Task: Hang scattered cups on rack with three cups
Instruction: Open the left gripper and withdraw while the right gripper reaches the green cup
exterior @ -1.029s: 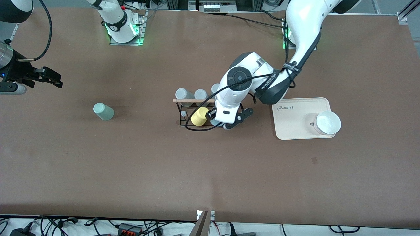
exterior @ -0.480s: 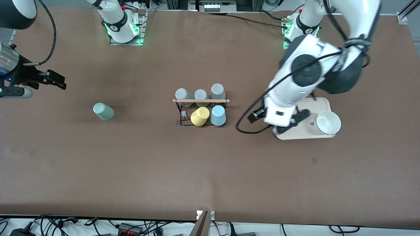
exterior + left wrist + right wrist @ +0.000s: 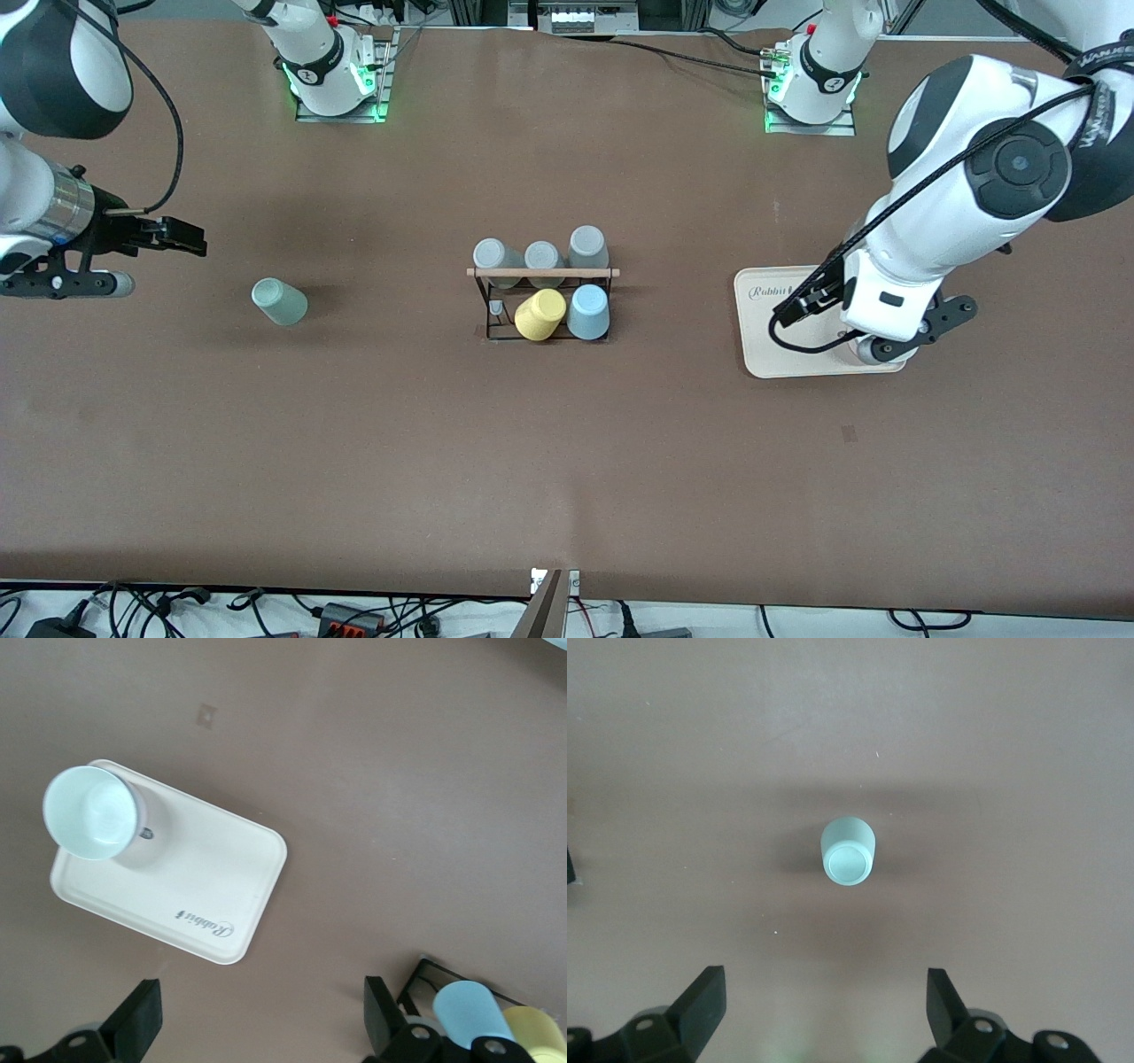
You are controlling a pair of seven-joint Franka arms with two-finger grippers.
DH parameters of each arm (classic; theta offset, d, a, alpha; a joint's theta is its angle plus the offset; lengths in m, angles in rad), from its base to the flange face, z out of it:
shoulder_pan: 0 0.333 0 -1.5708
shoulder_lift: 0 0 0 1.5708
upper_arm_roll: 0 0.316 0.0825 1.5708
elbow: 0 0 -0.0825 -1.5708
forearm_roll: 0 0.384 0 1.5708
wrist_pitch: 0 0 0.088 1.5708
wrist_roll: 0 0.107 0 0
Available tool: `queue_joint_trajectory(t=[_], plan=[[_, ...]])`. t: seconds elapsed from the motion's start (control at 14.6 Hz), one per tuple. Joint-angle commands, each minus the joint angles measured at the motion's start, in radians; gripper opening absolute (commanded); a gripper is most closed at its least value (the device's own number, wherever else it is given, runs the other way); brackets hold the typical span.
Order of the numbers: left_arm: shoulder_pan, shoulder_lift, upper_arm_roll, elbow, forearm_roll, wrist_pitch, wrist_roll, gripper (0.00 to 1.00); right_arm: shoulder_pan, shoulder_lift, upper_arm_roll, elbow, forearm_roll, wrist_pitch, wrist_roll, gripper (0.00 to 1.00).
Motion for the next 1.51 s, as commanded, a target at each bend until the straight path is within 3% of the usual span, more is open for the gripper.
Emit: queue_joint_trajectory(t=[0.0,0.27,0.55,0.96,1.44], plan=[[0.042,-0.069,-0.012,-0.045,0.028,-0.019,0.099,1.0,-0.001,0.01,-0.003,0.024,0.01,-0.027,-0.009,1.0],[0.092,-0.105,0.031,-0.048,0.024,-0.052,0.343,1.0,0.008,0.057,-0.003,0.003,0.001,0.008,0.002,1.0],[0.015,-0.157,0.22,-0.05,0.006,-0.062,0.535,1.0,0.008,0.074,-0.003,-0.115,0.003,0.177,0.003,1.0],[-0.043,-0.287,0.45,-0.143,-0.076,-0.067,0.817,1.0,0.005,0.131,-0.003,-0.273,0.004,0.367,0.005,1.0],[-0.034,-0.342,0.45,-0.156,-0.113,-0.082,0.839,1.0,-0.01,0.231,-0.003,-0.278,0.006,0.429,0.013,1.0]])
